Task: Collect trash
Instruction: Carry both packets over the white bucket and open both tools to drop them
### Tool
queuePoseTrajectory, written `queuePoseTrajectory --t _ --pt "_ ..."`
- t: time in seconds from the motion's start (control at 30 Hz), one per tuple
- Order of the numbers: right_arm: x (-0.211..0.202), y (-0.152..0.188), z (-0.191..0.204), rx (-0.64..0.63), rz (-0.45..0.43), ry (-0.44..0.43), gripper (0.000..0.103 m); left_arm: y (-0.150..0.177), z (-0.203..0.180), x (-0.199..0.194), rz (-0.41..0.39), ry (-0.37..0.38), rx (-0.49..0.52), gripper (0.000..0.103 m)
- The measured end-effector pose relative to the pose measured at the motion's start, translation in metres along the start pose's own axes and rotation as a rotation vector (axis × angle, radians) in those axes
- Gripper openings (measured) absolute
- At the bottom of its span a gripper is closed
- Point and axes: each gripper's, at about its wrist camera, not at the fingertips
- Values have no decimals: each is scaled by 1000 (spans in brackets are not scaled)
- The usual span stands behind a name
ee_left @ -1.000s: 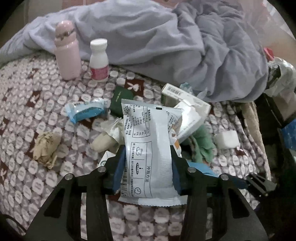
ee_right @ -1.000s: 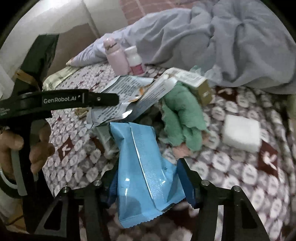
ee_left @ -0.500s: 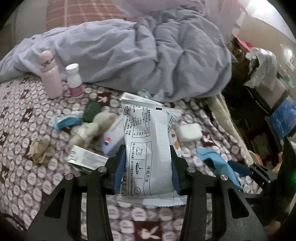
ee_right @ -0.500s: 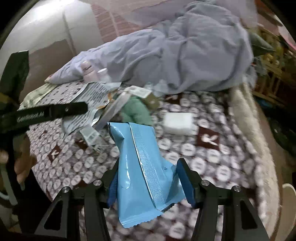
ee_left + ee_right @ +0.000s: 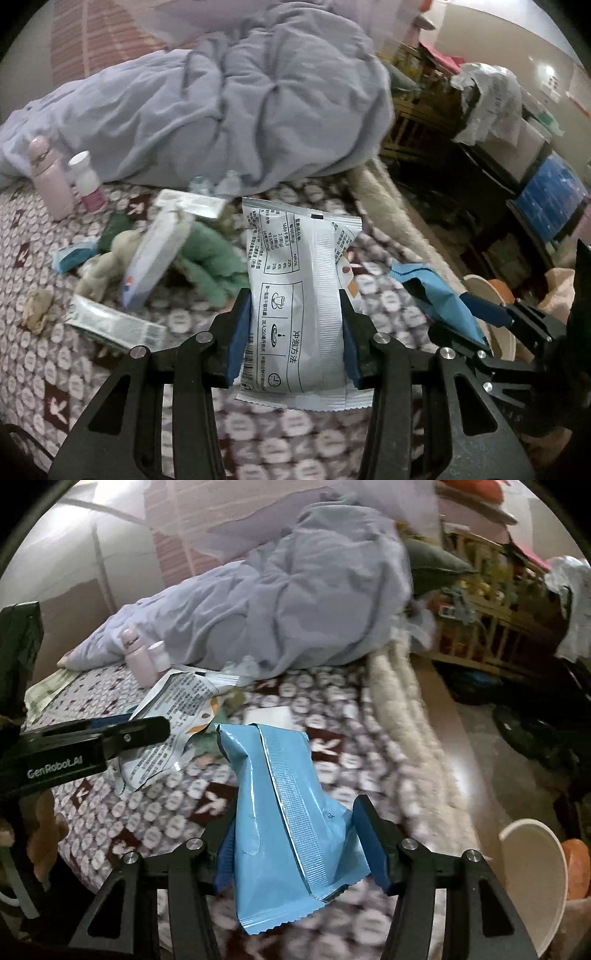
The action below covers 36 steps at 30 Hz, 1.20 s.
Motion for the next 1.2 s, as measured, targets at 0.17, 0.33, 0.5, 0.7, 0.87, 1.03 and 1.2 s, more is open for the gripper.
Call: queuePoseTrajectory --t 0.17,0.33,0.5,0.7,0.87,1.03,1.2 --pt "-15 13 -28 48 -4 41 56 4 -29 8 19 34 32 41" --pt "-26 28 -54 91 1 90 56 8 -62 19 50 76 70 41" --pt "-38 48 -83 147 10 136 56 14 -95 30 69 107 115 41" --pt "-53 76 -120 217 26 193 56 24 -136 44 106 152 159 41" --pt "-65 102 -153 282 47 242 56 38 -175 54 145 196 211 41" --pt "-77 128 -180 348 70 282 56 50 -213 63 167 225 268 41" --pt "-85 148 -201 396 92 321 56 62 -246 75 203 249 310 41"
Point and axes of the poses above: each gripper's, at about its wrist camera, not at the fingertips, and x roughly the way its jaws point, z to its left, y to its underside, and after that the axes turned 13 degrees about -x, right-handed
